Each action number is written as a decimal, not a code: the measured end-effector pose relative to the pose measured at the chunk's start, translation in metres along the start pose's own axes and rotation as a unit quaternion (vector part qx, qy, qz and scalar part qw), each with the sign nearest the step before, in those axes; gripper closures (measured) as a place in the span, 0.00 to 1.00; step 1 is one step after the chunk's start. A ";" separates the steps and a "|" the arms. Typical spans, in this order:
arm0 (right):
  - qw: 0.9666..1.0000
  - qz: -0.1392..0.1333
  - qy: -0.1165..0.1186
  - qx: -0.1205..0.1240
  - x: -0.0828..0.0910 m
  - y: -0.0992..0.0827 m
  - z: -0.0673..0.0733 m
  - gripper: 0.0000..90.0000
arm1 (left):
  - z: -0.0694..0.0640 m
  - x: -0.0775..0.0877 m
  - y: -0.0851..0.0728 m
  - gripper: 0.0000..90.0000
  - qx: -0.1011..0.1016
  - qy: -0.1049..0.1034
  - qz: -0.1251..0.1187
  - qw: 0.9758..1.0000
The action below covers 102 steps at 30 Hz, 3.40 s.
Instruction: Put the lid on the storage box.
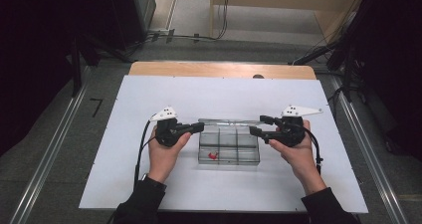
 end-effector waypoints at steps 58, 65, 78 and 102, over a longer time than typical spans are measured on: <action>1.000 0.011 0.000 -0.002 0.011 -0.037 0.018 0.98 | -0.016 0.018 -0.017 1.00 -0.016 -0.026 -0.005 1.000; 1.000 0.016 0.001 0.006 0.012 -0.040 0.020 0.98 | -0.016 0.021 -0.023 1.00 -0.018 -0.025 0.002 1.000; 0.999 0.028 0.009 0.015 0.008 -0.050 0.025 0.98 | -0.015 0.027 -0.033 1.00 -0.014 -0.025 0.009 1.000; 0.998 0.062 0.013 0.030 0.011 -0.068 0.022 0.98 | -0.011 0.026 -0.049 1.00 -0.026 -0.034 0.047 0.998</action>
Point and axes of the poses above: each handheld gripper's, and its own axes: x roughly backward along the jaws, y roughly out of its top, z roughly to its left, the point moved 7 cm from there along -x, roughly forward along the jaws, and after that the axes turned 10 degrees about y, right-handed, at the moved point
